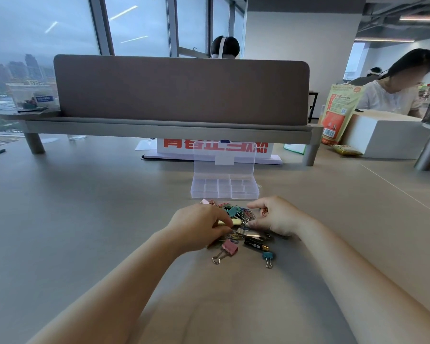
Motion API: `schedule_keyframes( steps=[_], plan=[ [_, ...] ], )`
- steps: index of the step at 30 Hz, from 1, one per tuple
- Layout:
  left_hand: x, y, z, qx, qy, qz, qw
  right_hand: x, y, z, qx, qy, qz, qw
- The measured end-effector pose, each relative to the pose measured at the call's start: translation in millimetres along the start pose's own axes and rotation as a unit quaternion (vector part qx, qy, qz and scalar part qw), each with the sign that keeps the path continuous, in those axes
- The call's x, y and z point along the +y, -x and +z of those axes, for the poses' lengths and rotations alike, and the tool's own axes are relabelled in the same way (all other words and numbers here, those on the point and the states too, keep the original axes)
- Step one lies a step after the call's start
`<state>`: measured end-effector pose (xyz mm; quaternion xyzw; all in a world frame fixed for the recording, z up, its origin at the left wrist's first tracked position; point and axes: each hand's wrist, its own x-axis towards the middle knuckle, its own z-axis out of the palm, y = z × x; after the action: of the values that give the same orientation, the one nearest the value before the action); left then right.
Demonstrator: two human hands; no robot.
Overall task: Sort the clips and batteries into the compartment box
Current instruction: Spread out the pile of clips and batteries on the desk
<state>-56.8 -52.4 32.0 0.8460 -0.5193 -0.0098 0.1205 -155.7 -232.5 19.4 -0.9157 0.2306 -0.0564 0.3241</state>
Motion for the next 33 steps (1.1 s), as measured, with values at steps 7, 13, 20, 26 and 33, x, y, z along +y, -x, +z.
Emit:
schedule_keyframes(
  steps=[7,13,20,26,33],
  plan=[
    [-1,-2,4,-0.012,-0.026,0.005,1.0,-3,-6,4,0.016,0.073,-0.023,0.997],
    [1,-5,12,0.033,-0.014,0.014,0.999,-1,-3,13,0.091,0.05,-0.022,0.994],
    [-4,-8,21,0.062,-0.019,0.035,0.997,-5,1,14,0.085,0.116,-0.024,0.989],
    [-3,-7,18,0.078,0.068,0.019,0.994,-11,10,9,0.077,0.088,-0.03,0.993],
    [-3,-8,12,0.071,0.371,-0.058,0.924,-12,16,0,-0.017,-0.29,0.028,0.956]
  ],
)
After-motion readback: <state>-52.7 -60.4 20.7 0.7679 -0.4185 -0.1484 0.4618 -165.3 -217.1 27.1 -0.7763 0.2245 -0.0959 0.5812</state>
